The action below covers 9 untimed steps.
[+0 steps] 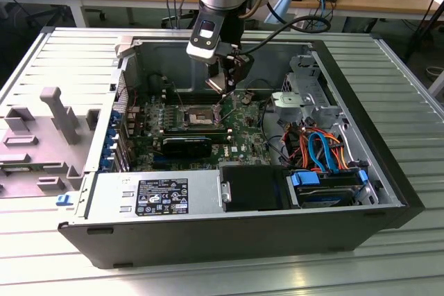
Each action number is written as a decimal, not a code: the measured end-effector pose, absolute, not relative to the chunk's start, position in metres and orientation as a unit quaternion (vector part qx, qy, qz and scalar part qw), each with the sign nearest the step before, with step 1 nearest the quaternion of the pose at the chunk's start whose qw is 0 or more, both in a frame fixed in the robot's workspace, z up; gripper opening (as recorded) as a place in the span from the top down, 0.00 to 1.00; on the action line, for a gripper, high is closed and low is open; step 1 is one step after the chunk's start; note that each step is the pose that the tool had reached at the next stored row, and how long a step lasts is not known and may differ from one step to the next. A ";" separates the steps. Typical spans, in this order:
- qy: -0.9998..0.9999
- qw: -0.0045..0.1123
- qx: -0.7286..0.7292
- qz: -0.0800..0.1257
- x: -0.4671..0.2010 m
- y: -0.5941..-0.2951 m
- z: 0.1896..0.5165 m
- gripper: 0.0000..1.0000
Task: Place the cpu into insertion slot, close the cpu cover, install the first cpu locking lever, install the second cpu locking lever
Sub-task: 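Place the cpu into insertion slot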
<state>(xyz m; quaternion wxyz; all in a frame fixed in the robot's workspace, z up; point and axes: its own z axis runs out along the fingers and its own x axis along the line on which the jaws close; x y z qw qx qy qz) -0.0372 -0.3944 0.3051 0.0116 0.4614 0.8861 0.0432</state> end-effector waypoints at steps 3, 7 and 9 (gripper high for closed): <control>0.885 0.012 0.464 0.043 -0.037 -0.394 0.305 0.46; 0.884 0.012 0.466 0.043 -0.037 -0.394 0.305 0.46; 0.883 0.012 0.467 0.043 -0.037 -0.394 0.305 0.46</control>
